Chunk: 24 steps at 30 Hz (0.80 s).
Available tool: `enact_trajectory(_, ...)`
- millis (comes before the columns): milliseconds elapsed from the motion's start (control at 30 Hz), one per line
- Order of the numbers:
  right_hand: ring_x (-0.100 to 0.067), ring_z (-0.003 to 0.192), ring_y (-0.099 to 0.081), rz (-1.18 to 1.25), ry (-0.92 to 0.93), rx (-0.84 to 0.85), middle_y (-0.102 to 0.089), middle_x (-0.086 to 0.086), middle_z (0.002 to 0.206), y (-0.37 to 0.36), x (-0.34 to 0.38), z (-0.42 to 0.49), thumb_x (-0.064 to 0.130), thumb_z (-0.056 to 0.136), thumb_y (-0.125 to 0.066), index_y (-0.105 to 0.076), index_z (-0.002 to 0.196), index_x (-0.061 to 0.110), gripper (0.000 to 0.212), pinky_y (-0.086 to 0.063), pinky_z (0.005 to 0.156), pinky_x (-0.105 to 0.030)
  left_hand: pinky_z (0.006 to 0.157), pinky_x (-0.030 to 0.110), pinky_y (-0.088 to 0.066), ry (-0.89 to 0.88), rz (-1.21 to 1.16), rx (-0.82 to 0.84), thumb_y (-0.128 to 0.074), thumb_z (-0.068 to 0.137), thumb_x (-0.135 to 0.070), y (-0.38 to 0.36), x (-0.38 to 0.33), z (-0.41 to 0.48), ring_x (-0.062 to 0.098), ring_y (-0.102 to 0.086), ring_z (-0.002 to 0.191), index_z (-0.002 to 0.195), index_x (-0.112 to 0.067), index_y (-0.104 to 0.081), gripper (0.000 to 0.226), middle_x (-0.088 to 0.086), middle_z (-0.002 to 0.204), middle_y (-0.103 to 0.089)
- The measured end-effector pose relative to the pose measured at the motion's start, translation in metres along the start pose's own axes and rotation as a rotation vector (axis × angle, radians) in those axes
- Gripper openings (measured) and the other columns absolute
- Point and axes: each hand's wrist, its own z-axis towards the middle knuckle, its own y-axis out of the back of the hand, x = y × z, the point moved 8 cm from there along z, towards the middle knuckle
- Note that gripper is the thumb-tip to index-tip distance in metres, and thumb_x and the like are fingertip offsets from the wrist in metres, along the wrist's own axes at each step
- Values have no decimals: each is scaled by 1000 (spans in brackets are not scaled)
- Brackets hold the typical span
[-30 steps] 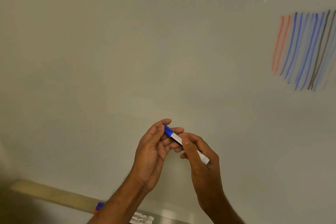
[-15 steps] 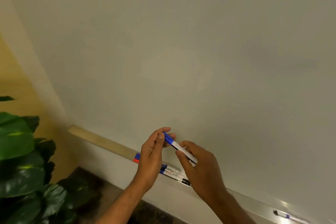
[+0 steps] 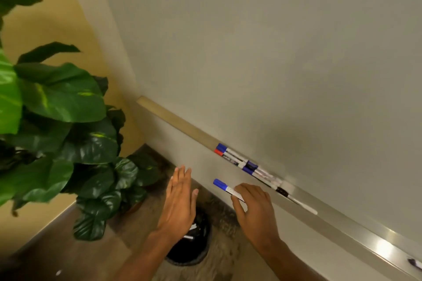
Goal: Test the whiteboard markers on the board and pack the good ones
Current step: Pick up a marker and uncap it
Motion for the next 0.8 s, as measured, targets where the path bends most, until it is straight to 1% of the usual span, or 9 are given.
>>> enact_trajectory(67,-15,84,-61,-16,22,12,-67,5,95,-22,5,-6,22,89,-65,-69,102,20,14,-50,67,-32,128,37,0,36,29,23,-23,108,-45,-7,27,-9,7,19,154,163,-15,-8,65,0,170,5)
enact_trajectory(167,-16,82,-63,-26,23,65,-70,2,94,-57,7,-11,20,86,-66,-70,99,17,14,-49,66,-31,128,35,0,73,51,45,-17,105,-50,-13,59,-20,9,16,155,163,-15,-11,68,0,171,2)
enact_trajectory(300,-19,84,-66,-60,6,177,-71,1,95,-107,5,-19,26,91,-58,-72,101,17,19,-49,69,-31,128,38,-4,117,52,62,-14,104,-49,-18,93,-31,7,16,155,163,-14,-14,68,-1,170,0)
enact_trajectory(367,-20,86,-67,-72,3,223,-72,0,96,-127,5,-23,25,91,-60,-72,103,16,20,-52,73,-33,127,31,2,136,50,68,-15,104,-46,-20,105,-35,5,18,154,163,-14,-13,67,-3,170,1)
enact_trajectory(433,-21,88,-68,-76,-7,266,-73,-2,97,-145,5,-26,21,89,-69,-72,105,15,18,-56,74,-37,124,25,8,144,46,70,-14,103,-46,-21,112,-38,3,20,153,163,-15,-12,67,-3,169,2)
enact_trajectory(533,-21,88,-68,-95,5,310,-73,-2,97,-167,10,-28,21,87,-74,-73,105,14,19,-57,72,-38,123,24,10,152,34,65,-12,103,-46,-22,122,-42,3,20,153,162,-14,-13,68,-2,169,1)
enact_trajectory(667,-24,86,-70,-126,47,301,-74,-4,95,-187,26,-23,20,81,-80,-74,103,13,23,-58,69,-40,122,21,13,166,17,63,-11,102,-47,-23,133,-45,3,20,153,162,-14,-13,68,-2,169,2)
enact_trajectory(733,-26,92,-69,-135,63,289,-74,-5,101,-196,30,-18,27,86,-72,-72,108,14,25,-57,75,-42,123,21,14,174,14,65,-11,102,-47,-24,137,-47,5,18,154,162,-14,-13,69,-2,169,3)
enact_trajectory(800,-27,99,-66,-115,56,277,-73,-5,107,-201,32,-13,37,92,-58,-70,112,14,33,-55,80,-43,123,22,13,182,16,61,-11,102,-48,-23,141,-48,8,15,156,162,-14,-13,69,-2,170,3)
